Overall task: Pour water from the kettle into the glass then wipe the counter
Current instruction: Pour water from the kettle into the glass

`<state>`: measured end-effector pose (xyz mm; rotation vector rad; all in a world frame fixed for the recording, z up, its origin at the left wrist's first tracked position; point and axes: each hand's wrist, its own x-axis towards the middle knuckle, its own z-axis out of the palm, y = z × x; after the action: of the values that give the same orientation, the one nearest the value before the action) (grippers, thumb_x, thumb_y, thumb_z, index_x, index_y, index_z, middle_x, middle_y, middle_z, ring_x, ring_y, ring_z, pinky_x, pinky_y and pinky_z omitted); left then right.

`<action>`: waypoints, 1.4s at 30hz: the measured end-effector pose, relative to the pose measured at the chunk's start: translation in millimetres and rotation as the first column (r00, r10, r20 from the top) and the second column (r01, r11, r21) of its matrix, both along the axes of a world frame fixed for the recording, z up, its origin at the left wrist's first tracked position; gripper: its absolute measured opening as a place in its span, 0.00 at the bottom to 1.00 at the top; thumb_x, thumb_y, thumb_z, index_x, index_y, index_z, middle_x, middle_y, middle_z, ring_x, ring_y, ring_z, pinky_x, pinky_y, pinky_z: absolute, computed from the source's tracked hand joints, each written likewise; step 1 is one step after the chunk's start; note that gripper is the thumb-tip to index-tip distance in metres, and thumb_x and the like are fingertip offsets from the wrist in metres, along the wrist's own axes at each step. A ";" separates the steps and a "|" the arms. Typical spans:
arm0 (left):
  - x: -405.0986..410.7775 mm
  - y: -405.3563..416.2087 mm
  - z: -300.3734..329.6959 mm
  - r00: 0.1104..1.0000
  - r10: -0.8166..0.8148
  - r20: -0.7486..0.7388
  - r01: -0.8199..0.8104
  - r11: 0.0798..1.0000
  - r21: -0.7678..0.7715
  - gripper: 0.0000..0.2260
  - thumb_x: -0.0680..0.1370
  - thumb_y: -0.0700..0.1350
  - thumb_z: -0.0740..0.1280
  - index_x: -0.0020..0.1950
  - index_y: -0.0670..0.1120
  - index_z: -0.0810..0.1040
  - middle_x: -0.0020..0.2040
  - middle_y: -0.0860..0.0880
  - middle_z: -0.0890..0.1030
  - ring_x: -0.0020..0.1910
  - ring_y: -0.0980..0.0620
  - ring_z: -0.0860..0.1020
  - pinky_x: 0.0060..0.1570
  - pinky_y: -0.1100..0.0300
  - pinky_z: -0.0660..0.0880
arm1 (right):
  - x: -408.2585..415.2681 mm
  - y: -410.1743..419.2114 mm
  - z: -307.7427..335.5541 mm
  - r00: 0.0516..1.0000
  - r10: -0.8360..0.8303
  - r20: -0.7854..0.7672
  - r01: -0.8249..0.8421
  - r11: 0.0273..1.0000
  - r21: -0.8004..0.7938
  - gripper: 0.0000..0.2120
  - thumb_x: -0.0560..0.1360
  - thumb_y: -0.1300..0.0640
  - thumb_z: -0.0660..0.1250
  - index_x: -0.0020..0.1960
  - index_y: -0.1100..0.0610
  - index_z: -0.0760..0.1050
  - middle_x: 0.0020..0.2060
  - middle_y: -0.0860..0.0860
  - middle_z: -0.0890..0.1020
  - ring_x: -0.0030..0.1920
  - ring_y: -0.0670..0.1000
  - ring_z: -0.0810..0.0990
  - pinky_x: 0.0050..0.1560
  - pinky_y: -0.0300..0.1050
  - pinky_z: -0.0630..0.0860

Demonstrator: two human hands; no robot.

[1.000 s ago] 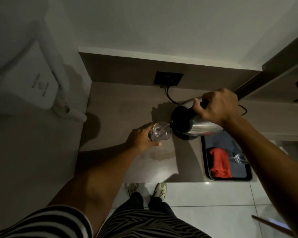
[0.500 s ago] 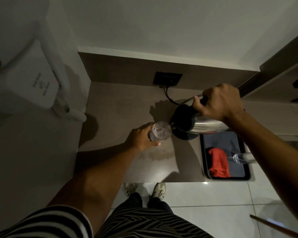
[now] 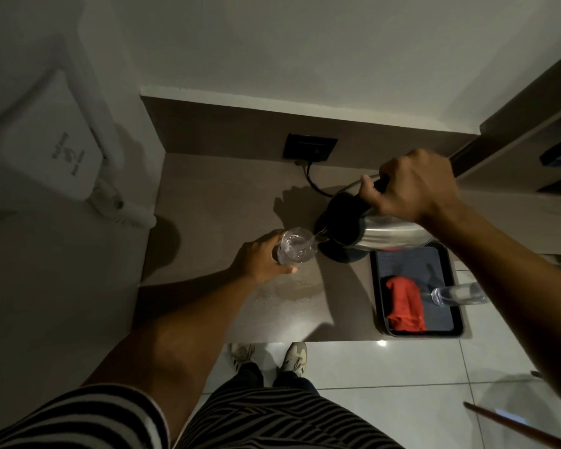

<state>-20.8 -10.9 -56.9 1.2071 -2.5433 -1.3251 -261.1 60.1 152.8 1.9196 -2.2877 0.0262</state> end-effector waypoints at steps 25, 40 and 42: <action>0.0 1.6 -4.7 1.000 0.010 -0.003 -0.010 1.000 -0.009 0.40 0.64 0.63 0.79 0.72 0.58 0.68 0.62 0.53 0.83 0.58 0.50 0.83 0.59 0.49 0.81 | 2.2 -4.5 13.8 1.000 0.018 0.026 -0.018 1.000 0.013 0.31 0.77 0.38 0.54 0.27 0.60 0.71 0.20 0.53 0.66 0.21 0.52 0.62 0.28 0.40 0.63; -1.3 1.3 -8.7 1.000 -0.002 0.002 0.002 1.000 -0.021 0.39 0.66 0.62 0.79 0.73 0.54 0.70 0.63 0.50 0.83 0.60 0.47 0.82 0.60 0.49 0.80 | -10.1 24.5 -30.0 0.932 -0.087 0.352 0.118 0.991 -0.068 0.26 0.76 0.46 0.57 0.25 0.60 0.71 0.18 0.56 0.70 0.19 0.56 0.67 0.24 0.42 0.64; -1.2 1.6 -8.4 1.000 0.001 0.000 -0.001 1.000 -0.021 0.38 0.66 0.62 0.79 0.73 0.54 0.70 0.63 0.50 0.83 0.60 0.47 0.82 0.60 0.49 0.80 | -12.5 31.9 -36.0 0.880 -0.132 0.457 0.191 0.978 -0.085 0.24 0.76 0.48 0.58 0.27 0.60 0.73 0.19 0.54 0.71 0.20 0.56 0.69 0.22 0.40 0.64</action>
<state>-21.9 -9.2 -65.3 1.2046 -2.5502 -1.2950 -273.5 92.0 116.8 1.7939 -2.6443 0.6492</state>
